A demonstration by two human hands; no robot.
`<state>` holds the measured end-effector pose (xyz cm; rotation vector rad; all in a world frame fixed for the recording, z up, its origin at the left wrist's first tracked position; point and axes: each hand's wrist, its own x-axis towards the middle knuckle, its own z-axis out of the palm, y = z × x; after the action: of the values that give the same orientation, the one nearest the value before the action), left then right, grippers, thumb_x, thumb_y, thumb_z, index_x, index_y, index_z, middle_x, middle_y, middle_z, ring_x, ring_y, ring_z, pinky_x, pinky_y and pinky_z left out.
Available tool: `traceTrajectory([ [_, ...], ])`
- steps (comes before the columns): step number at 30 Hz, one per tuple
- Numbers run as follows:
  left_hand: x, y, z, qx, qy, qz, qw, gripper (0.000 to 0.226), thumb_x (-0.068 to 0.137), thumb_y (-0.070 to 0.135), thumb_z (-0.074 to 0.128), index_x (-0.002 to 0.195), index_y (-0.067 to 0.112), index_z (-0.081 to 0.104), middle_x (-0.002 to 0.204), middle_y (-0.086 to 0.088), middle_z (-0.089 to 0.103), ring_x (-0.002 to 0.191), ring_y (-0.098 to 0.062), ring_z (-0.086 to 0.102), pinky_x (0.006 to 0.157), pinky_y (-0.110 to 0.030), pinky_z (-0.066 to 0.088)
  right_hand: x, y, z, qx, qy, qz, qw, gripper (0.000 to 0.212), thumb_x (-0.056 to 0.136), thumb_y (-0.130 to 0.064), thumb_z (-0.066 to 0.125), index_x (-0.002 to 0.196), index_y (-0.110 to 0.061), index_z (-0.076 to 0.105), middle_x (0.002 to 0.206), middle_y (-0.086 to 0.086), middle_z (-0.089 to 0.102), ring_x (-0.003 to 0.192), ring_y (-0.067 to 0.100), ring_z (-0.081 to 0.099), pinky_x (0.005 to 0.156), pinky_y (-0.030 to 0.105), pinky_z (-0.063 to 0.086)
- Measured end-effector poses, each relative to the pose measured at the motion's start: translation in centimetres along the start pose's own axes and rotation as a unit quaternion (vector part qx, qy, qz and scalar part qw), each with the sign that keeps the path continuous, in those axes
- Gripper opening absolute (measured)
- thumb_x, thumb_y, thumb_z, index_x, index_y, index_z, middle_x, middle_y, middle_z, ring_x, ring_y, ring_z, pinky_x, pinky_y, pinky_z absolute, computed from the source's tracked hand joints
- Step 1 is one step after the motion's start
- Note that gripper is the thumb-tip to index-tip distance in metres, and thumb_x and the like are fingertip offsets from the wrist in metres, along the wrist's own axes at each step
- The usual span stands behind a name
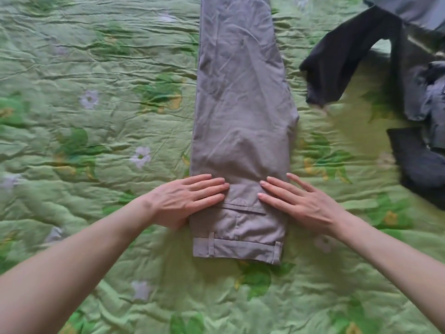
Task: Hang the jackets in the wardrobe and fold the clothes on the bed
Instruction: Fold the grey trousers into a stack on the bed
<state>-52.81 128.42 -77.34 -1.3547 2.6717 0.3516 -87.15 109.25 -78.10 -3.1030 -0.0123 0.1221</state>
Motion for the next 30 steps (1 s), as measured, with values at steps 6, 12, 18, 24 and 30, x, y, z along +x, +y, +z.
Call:
traceTrajectory([
  [6,0.2,1.2,0.4,-0.035,0.067,-0.082,0.994,0.064,0.097,0.015,0.042,0.161,0.011,0.035,0.169,-0.017,0.028,0.157,-0.031,0.027,0.124,-0.047,0.031,1.6,0.3,0.8,0.102,0.004,0.003,0.995,0.065,0.103,-0.028,0.046,0.164,-0.02,0.026,0.171,0.012,0.021,0.159,0.026,0.018,0.126,0.048,0.024],
  [12,0.6,3.7,0.2,-0.141,0.045,-0.168,0.975,0.077,0.099,0.033,0.049,0.167,0.022,0.016,0.175,-0.003,0.011,0.162,-0.02,0.007,0.13,-0.042,0.01,1.0,-1.5,0.5,0.213,0.025,0.062,0.975,0.074,0.098,-0.037,0.063,0.162,-0.019,0.032,0.172,0.005,0.019,0.16,0.022,0.014,0.129,0.045,0.017],
  [18,-0.8,6.3,-0.7,-0.228,0.057,-0.149,0.961,0.07,0.102,0.047,0.042,0.165,0.021,0.027,0.173,0.001,0.018,0.161,-0.016,0.011,0.13,-0.038,0.01,-0.7,-4.7,-0.2,0.315,0.099,0.128,0.935,0.055,0.095,-0.021,0.064,0.148,-0.009,0.054,0.158,0.001,0.048,0.151,0.014,0.038,0.124,0.043,0.03],
  [24,-1.7,9.1,-2.4,-0.376,0.188,-0.186,0.888,0.032,0.102,0.035,0.058,0.133,0.028,0.065,0.133,0.016,0.068,0.124,-0.006,0.064,0.102,-0.021,0.05,-2.2,-7.8,-3.2,0.452,0.157,0.299,0.825,0.012,0.09,-0.046,0.064,0.094,-0.041,0.074,0.088,-0.026,0.072,0.082,-0.016,0.061,0.074,0.017,0.049],
  [30,1.6,7.4,-2.3,-0.38,0.316,-0.372,0.786,0.033,0.095,0.041,0.056,0.07,0.025,0.041,0.058,0.005,0.043,0.047,0.0,0.036,0.049,-0.025,0.026,1.1,-8.2,-4.5,0.487,0.281,0.487,0.668,0.035,0.086,-0.056,0.063,0.073,-0.024,0.057,0.059,-0.006,0.052,0.059,0.002,0.038,0.054,0.03,0.036],
])
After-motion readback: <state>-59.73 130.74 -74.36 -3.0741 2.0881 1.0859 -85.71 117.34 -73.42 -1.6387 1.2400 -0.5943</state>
